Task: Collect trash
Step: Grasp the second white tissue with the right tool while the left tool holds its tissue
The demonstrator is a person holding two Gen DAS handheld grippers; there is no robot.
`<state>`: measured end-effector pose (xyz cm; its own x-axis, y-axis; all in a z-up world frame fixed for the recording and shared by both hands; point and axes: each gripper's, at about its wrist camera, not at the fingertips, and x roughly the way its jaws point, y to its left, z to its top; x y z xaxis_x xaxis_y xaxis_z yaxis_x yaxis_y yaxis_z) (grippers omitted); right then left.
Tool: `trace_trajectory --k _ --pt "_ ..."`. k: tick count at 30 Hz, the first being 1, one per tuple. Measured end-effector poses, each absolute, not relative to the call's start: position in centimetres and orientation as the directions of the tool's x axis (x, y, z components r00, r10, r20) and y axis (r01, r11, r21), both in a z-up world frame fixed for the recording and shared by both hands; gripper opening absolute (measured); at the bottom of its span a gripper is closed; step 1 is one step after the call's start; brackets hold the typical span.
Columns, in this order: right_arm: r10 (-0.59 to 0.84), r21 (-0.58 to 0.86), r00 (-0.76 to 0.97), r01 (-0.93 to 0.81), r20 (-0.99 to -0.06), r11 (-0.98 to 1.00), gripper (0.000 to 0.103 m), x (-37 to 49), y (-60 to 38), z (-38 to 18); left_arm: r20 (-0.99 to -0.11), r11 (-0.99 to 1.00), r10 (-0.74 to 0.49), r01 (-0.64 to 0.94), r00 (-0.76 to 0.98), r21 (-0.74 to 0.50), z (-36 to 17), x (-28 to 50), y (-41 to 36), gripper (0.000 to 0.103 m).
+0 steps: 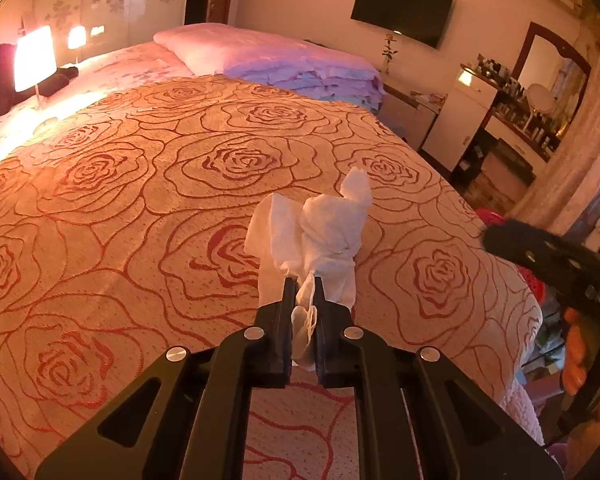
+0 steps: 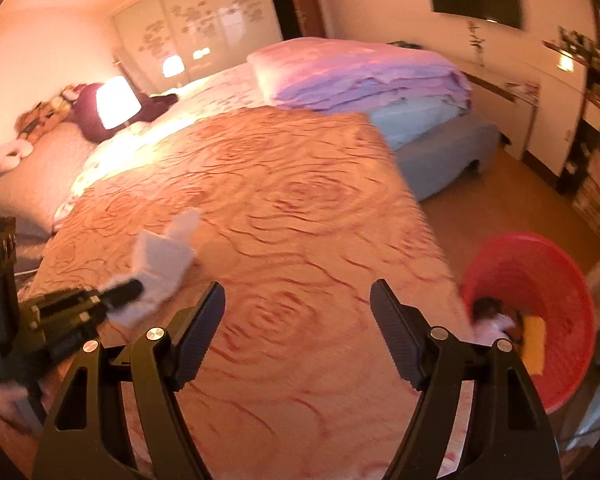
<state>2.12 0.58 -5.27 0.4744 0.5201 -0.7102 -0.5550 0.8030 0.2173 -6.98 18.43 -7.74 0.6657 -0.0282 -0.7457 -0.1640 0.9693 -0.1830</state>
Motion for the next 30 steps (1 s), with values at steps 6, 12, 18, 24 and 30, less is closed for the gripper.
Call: trace_trajectory --k 6,12,18,24,30 --pt "0.561 0.241 0.388 -0.622 -0.732 0.745 0.063 3.0 5.7 -5.3 -0.742 0.967 -0.048 -0.156 0.668 -0.203 -7.9 -7.2 18.6 0.007" --pt "0.589 0.268 0.313 -0.669 -0.745 0.694 0.055 3.0 9.9 -5.5 -0.74 0.964 -0.067 -0.149 0.67 -0.222 -8.1 -7.4 18.7 0.007" --pt "0.581 0.255 0.261 -0.71 -0.771 0.657 0.035 2.5 12.1 -6.2 -0.741 0.961 -0.082 -0.144 0.666 -0.236 -8.1 -7.6 18.8 0.008" --pt "0.588 0.272 0.283 -0.682 -0.757 0.679 0.029 3.0 10.7 -5.8 -0.742 0.96 -0.08 -0.148 0.665 -0.237 -8.1 -7.7 18.8 0.011" --pt "0.549 0.244 0.356 -0.625 -0.756 0.741 0.029 4.4 7.8 -5.6 -0.746 0.962 -0.074 -0.151 0.662 -0.229 -8.1 -7.7 18.5 0.015"
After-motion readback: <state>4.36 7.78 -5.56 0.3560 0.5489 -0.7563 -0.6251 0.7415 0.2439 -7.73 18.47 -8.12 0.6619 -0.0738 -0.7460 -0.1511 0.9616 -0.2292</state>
